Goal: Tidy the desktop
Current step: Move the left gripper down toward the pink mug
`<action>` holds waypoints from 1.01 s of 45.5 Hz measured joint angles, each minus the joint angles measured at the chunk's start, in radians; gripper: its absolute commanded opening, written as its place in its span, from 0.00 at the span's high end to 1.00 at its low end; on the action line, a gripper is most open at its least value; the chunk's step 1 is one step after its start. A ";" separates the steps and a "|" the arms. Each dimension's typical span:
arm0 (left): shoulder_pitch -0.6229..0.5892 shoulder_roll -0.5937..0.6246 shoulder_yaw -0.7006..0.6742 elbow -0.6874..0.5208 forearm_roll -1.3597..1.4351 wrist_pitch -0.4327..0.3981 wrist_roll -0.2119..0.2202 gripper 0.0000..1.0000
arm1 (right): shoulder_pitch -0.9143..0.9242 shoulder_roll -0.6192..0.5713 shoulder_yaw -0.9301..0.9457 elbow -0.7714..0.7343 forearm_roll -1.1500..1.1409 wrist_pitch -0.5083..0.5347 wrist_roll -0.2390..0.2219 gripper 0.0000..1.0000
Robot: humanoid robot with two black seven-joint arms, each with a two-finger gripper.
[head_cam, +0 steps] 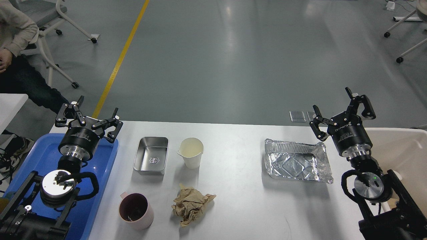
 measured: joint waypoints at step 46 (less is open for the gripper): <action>0.109 0.389 0.056 -0.180 0.335 0.091 0.024 0.05 | -0.013 -0.013 0.015 -0.007 0.000 0.000 -0.001 0.00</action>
